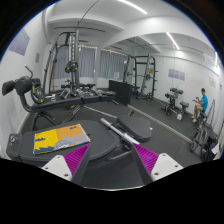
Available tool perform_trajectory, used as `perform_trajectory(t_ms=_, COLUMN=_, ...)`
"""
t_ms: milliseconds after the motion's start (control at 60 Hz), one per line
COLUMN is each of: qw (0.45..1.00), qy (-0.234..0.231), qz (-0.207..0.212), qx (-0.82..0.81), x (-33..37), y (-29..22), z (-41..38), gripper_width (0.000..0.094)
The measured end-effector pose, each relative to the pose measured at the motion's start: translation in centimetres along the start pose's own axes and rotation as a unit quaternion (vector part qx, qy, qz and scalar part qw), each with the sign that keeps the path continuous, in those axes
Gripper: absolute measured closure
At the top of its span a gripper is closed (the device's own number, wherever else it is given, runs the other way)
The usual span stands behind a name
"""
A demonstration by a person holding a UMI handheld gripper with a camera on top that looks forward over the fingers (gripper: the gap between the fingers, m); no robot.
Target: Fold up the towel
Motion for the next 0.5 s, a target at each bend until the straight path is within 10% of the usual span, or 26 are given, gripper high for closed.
perform_trajectory(t_ms=500, qw=0.983, qy=-0.174, qz=0.029, qx=0.053, x=5.0, y=-1.5, z=-20.5, gripper_width=0.0081)
Point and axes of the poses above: the point between the fingertips, and its own axes, seen from behind it with the camera up: z to the right, y down, x backward, against the way the camera looks, the point moved 8 cm from there along x, backward, against the way the camera looks, and after that the axes turned 4 degrees about z, right-handed, at the moved point
